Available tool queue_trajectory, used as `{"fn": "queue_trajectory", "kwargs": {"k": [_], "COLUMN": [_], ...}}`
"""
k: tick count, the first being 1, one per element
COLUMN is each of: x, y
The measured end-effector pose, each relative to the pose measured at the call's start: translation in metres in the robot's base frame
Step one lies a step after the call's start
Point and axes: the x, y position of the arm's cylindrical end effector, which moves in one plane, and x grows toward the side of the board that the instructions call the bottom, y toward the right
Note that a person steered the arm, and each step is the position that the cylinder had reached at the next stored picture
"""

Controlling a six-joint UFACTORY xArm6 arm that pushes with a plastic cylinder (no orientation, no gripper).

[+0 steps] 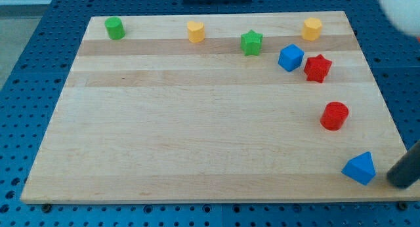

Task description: Place the triangle diagonal to the cube

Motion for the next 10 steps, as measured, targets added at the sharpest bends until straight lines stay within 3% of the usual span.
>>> {"fn": "queue_trajectory", "kwargs": {"k": [1, 2, 4, 5, 7, 9, 10], "x": [0.000, -0.003, -0.015, -0.033, -0.127, -0.175, -0.204], "y": [-0.051, -0.057, -0.009, -0.052, -0.139, -0.147, -0.190]}}
